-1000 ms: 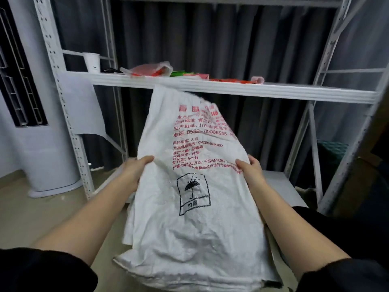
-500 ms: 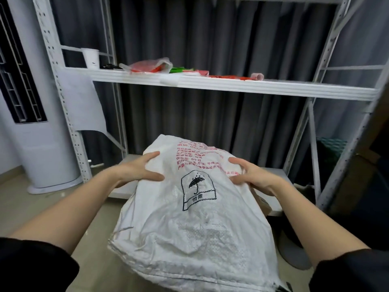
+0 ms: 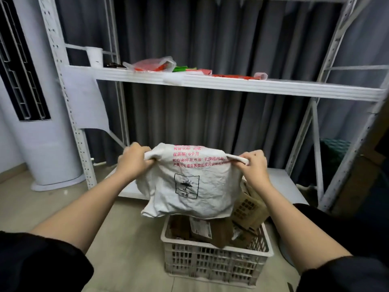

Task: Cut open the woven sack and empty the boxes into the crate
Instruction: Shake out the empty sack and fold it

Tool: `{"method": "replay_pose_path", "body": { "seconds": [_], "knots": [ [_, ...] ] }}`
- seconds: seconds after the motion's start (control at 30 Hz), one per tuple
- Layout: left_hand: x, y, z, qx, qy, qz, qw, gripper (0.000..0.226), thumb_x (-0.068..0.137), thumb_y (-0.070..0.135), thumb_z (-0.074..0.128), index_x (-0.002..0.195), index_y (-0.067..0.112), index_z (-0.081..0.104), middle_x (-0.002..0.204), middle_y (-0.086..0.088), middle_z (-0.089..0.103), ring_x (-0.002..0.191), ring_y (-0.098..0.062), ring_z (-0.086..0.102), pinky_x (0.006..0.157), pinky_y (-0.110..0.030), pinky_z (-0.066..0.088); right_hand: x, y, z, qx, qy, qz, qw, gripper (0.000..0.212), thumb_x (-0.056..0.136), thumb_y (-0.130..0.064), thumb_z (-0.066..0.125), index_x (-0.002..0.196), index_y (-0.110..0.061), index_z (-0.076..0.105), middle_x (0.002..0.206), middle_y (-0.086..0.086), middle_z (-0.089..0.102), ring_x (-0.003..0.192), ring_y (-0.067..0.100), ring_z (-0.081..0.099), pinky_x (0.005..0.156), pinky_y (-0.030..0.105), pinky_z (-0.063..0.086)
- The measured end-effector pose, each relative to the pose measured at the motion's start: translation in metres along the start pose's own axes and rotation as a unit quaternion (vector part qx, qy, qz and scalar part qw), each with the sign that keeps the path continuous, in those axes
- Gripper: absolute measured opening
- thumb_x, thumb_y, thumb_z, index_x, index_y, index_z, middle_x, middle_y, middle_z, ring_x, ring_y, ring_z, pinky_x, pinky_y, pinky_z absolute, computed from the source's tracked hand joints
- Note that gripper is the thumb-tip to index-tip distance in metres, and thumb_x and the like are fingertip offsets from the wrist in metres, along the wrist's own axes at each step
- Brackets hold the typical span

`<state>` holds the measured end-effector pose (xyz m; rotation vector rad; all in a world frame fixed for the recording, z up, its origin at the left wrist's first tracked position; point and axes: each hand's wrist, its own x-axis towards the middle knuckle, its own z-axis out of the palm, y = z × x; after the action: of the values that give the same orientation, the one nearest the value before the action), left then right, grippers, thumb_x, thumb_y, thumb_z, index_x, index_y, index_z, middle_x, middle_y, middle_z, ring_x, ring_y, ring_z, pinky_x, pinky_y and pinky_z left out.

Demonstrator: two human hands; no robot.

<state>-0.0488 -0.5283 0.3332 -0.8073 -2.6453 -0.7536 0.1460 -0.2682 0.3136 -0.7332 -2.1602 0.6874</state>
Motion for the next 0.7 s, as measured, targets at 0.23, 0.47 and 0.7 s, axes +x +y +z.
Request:
{"method": "replay_pose_path", "body": {
  "seconds": [0.23,0.47,0.7],
  "knots": [
    [-0.015,0.026,0.014,-0.346,0.069,-0.131,0.926,0.029,0.093,0.026,0.055,0.112,0.006,0.050,0.101,-0.005,0.054,0.094,-0.023,0.052,0.077,-0.033,0.041,-0.012,-0.027,0.012,0.271,0.110,0.172,0.941,0.024,0.092,-0.030,0.055,0.102,-0.010,0.050,0.084,-0.007,0.052,0.096,0.025,0.055,0.077,0.032,0.040],
    [-0.029,0.047,0.019,-0.325,0.188,-0.122,0.919,0.022,0.101,0.031,0.035,0.106,0.011,0.041,0.090,-0.005,0.053,0.082,-0.026,0.050,0.070,-0.034,0.039,-0.016,-0.047,0.005,0.281,0.214,0.106,0.929,0.014,0.100,-0.028,0.043,0.101,-0.014,0.040,0.078,-0.012,0.047,0.070,0.002,0.046,0.058,0.021,0.031],
    [-0.017,0.033,0.009,-0.436,0.193,-0.104,0.873,0.033,0.102,0.028,0.038,0.115,0.005,0.057,0.104,-0.006,0.062,0.097,-0.017,0.056,0.078,-0.023,0.040,-0.021,-0.025,-0.007,0.414,0.073,0.127,0.898,0.037,0.088,-0.037,0.062,0.114,-0.015,0.048,0.099,-0.008,0.057,0.085,0.005,0.057,0.071,0.021,0.046]
  ]
}}
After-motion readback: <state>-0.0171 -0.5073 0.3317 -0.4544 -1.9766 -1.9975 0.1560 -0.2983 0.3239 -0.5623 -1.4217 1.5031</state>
